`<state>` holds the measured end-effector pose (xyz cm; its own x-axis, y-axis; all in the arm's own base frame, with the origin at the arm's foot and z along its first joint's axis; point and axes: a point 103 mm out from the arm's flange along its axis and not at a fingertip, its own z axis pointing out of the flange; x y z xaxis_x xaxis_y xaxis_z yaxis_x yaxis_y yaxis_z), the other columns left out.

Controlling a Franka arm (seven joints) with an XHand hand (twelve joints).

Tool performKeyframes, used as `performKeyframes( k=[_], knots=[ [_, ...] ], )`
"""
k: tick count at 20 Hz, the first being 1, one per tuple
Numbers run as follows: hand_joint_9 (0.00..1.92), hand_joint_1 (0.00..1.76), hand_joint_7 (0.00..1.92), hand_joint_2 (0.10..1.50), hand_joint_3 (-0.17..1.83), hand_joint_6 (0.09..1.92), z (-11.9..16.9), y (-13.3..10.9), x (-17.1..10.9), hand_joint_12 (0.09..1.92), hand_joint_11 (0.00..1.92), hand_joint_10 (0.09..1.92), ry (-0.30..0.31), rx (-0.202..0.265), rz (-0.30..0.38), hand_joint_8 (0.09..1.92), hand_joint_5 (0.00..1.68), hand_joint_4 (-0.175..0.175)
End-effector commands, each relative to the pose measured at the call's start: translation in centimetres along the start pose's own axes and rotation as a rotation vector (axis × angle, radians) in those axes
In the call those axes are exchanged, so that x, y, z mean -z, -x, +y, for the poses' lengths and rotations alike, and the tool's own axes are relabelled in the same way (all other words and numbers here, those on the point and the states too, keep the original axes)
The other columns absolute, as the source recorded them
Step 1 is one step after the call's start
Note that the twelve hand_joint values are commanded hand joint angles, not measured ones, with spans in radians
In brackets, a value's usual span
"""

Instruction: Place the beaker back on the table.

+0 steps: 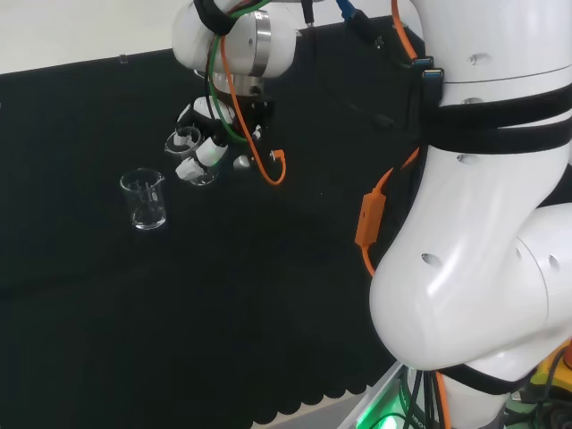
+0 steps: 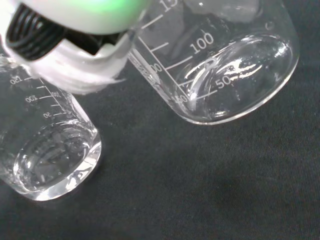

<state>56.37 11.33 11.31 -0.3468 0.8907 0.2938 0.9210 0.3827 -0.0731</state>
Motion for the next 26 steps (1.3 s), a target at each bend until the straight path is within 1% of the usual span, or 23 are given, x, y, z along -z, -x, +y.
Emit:
performKeyframes(
  k=[1,3,5,11,17,18,26],
  knots=[
    [1.57,1.14,1.72,0.65,0.64,0.57,0.4,0.8,-0.8,0.93,1.12,0.09,0.020,-0.007,0.038,0.09,1.32,0.175],
    [1.57,1.14,1.72,0.65,0.64,0.57,0.6,1.1,-1.0,0.93,1.12,0.09,0.025,-0.020,0.060,0.09,1.32,0.175],
    [1.57,1.14,1.72,0.65,0.64,0.57,0.7,1.2,-1.1,0.93,1.12,0.09,0.028,-0.024,0.074,0.09,1.32,0.175],
    [1.57,1.14,1.72,0.65,0.64,0.57,1.0,1.5,-1.7,0.93,1.12,0.09,0.024,-0.011,0.096,0.09,1.32,0.175],
    [1.57,1.14,1.72,0.65,0.64,0.57,1.3,1.9,-2.3,0.92,1.12,0.09,0.007,0.010,0.140,0.09,1.33,0.175],
    [1.57,1.14,1.72,0.65,0.64,0.57,1.3,2.0,-2.5,0.92,1.12,0.09,0.001,0.010,0.153,0.09,1.33,0.175],
    [1.57,1.14,1.71,0.65,0.64,0.57,1.0,2.5,-3.6,0.92,1.12,0.09,-0.019,0.015,0.183,0.09,1.33,0.175]
  ],
)
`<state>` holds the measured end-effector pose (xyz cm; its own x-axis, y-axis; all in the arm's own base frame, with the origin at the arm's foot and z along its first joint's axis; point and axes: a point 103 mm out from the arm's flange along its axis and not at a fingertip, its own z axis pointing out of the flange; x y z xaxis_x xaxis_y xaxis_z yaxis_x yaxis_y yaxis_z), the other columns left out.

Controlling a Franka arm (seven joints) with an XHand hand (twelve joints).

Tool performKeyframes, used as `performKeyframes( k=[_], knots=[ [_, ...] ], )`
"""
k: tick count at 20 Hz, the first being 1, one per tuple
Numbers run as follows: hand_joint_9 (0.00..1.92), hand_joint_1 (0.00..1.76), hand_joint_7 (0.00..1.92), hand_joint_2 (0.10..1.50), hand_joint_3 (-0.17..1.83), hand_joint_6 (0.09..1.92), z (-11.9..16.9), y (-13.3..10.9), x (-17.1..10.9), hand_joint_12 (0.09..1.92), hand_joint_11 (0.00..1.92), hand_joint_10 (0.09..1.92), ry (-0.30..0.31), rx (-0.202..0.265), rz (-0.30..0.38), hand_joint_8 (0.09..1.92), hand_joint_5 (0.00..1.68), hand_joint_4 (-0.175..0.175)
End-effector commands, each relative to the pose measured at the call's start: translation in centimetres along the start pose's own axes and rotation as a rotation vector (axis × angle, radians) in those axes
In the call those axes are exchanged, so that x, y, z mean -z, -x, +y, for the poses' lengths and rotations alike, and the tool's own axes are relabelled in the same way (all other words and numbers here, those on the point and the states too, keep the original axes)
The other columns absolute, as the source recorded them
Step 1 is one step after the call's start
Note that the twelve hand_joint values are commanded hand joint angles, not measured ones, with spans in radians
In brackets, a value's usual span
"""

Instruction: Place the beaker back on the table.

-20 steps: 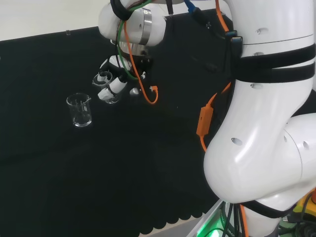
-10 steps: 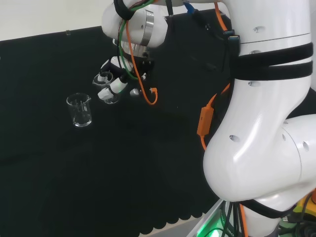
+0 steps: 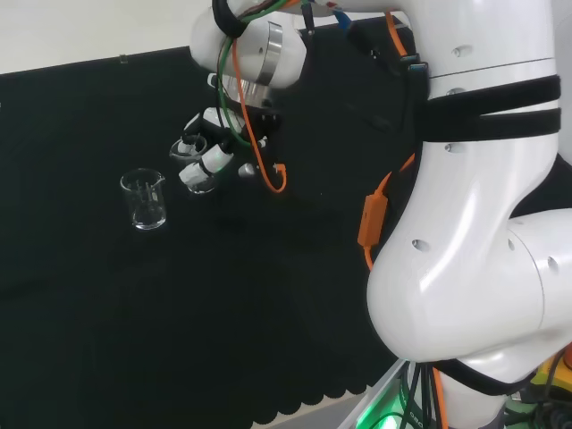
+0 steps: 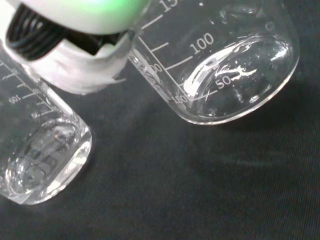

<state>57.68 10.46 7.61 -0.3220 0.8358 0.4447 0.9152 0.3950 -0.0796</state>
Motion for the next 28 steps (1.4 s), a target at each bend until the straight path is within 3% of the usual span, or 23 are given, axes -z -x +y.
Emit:
performKeyframes(
  k=[1,28],
  knots=[
    [1.57,1.14,1.71,0.65,0.64,0.57,-0.2,0.3,-0.6,0.92,1.12,0.09,-0.010,0.004,0.028,0.09,1.33,0.175],
    [1.55,1.13,1.65,0.70,0.56,0.57,-0.5,0.8,-1.9,0.93,1.08,0.09,0.023,0.004,0.026,0.09,1.31,0.164]
  ],
)
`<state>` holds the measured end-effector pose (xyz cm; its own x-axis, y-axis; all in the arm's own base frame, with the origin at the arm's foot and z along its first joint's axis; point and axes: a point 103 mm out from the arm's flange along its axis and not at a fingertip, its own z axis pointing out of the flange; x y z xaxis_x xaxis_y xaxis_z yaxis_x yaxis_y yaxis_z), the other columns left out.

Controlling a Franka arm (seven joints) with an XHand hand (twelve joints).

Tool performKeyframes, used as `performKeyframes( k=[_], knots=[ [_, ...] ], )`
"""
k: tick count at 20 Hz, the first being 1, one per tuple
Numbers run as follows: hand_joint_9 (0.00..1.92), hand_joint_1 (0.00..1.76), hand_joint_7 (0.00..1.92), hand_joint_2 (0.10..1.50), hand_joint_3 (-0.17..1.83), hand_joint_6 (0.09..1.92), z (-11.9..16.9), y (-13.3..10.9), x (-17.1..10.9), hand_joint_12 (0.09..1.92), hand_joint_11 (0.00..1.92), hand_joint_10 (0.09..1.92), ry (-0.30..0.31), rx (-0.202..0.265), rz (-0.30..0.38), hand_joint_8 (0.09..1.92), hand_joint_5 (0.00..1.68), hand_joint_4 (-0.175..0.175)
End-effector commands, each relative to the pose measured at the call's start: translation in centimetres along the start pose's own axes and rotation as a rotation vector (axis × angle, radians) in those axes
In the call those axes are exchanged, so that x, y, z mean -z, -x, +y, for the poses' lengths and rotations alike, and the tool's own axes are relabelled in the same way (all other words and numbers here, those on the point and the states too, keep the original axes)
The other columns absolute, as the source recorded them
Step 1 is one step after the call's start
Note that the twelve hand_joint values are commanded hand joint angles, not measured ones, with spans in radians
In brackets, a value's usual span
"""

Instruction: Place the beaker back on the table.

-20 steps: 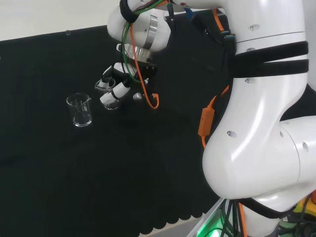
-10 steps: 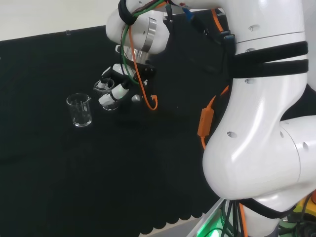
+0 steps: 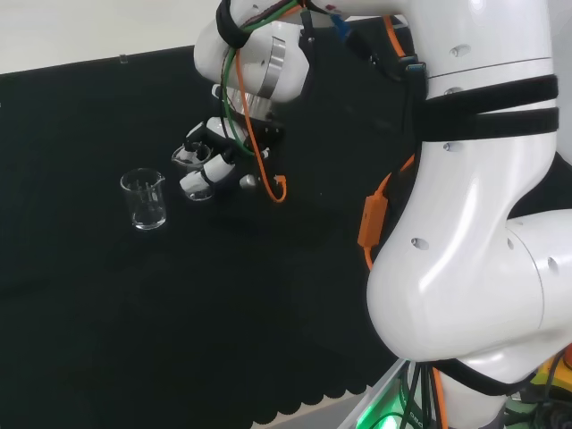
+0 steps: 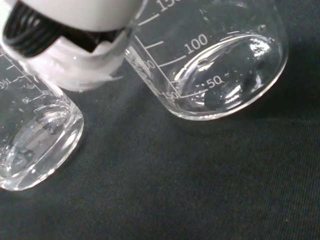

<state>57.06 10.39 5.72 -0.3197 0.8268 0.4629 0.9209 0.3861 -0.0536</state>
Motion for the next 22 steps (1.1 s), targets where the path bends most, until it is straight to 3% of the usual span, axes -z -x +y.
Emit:
performKeyframes(
  k=[1,5,7,8,10,14,22],
  knots=[
    [1.54,1.13,1.63,0.72,0.53,0.58,-0.06,0.21,-0.11,0.94,1.07,0.09,-0.011,0.002,0.015,0.09,1.30,0.154],
    [1.43,1.08,1.47,0.90,0.25,0.71,-0.08,0.40,-0.09,1.11,0.82,0.09,-0.034,0.002,0.029,0.09,1.17,0.173],
    [1.36,1.01,1.38,0.87,0.21,0.71,-0.05,0.28,-0.04,1.19,0.69,0.09,-0.043,0.005,0.018,0.09,1.02,0.058],
    [1.34,0.99,1.35,0.83,0.25,0.70,-0.03,0.22,-0.02,1.21,0.64,0.09,-0.049,0.009,0.010,0.09,0.97,0.024],
    [1.29,0.96,1.29,0.74,0.39,0.71,0.00,0.14,0.00,1.25,0.57,0.09,-0.055,0.010,-0.002,0.09,0.90,-0.007],
    [1.19,0.93,1.16,0.64,0.53,0.78,-0.02,0.14,0.12,1.29,0.44,0.09,-0.059,0.009,-0.018,0.09,0.71,-0.038],
    [1.03,0.92,1.01,0.59,0.55,0.74,-0.23,0.29,0.31,1.32,0.26,0.09,-0.061,-0.003,-0.028,0.09,0.47,-0.065]
  ],
)
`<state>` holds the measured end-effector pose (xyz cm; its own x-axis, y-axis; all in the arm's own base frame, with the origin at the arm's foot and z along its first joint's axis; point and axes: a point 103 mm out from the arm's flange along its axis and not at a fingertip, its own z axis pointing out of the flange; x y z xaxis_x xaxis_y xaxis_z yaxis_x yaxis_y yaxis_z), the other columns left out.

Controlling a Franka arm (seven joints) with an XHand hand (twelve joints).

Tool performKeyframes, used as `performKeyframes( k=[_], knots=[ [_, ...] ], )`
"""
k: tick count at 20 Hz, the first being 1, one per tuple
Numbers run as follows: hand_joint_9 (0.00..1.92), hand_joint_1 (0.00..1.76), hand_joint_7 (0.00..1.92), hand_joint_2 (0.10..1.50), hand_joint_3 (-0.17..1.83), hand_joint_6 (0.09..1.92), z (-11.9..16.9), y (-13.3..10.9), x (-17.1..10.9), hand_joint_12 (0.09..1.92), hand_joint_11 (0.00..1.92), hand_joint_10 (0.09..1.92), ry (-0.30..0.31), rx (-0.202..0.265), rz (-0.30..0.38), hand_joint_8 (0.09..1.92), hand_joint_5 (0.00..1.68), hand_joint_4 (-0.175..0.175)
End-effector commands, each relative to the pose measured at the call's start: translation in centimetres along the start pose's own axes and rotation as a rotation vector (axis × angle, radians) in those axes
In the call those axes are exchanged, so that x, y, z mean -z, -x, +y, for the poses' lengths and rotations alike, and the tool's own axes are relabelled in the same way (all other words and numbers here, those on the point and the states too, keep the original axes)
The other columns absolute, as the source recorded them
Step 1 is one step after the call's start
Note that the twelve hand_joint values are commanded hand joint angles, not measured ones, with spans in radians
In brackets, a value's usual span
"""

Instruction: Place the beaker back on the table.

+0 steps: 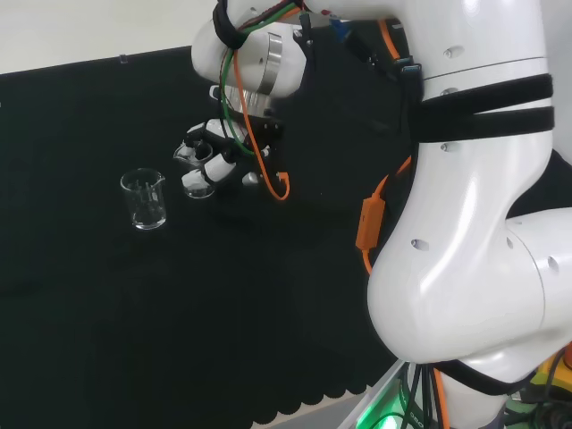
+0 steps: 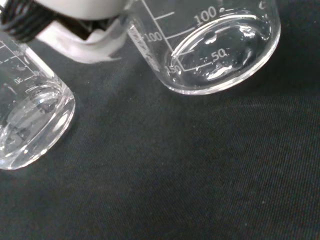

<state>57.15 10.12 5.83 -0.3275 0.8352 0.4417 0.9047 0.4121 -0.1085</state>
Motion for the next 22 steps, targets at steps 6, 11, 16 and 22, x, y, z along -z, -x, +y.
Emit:
performKeyframes(
  k=[6,11,16,22],
  knots=[
    [0.87,0.89,0.86,0.58,0.53,0.63,-0.6,0.2,0.2,1.36,0.10,0.09,-0.009,-0.003,0.010,0.09,0.40,-0.069],
    [0.78,0.84,0.75,0.57,0.49,0.53,-1.1,0.1,0.8,1.36,0.01,0.09,0.006,-0.010,0.011,0.09,0.37,-0.071],
    [0.74,0.81,0.69,0.58,0.45,0.47,-2.1,-0.1,2.0,1.33,0.00,0.09,0.025,-0.021,0.007,0.09,0.37,-0.071],
    [0.74,0.80,0.69,0.58,0.44,0.46,-4.0,-0.2,4.3,1.32,0.00,0.09,0.059,-0.044,0.003,0.09,0.37,-0.071]
  ],
)
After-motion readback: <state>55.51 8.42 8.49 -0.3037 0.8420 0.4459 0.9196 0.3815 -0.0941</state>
